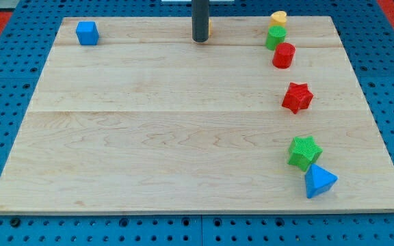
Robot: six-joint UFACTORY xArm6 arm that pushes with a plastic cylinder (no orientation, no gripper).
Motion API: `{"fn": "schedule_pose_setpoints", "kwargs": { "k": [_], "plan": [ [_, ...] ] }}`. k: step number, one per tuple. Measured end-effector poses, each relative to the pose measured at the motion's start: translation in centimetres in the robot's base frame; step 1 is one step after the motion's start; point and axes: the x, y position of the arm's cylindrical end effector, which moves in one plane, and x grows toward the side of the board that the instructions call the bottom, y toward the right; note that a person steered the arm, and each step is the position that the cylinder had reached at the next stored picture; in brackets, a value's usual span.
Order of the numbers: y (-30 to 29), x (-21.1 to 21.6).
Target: Point your arm towards blue triangle
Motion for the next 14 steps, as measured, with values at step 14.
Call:
{"fn": "schedule_pose_setpoints", "kwargs": {
  "k": [14],
  "plan": [
    [9.8, -5.3]
  ]
}}
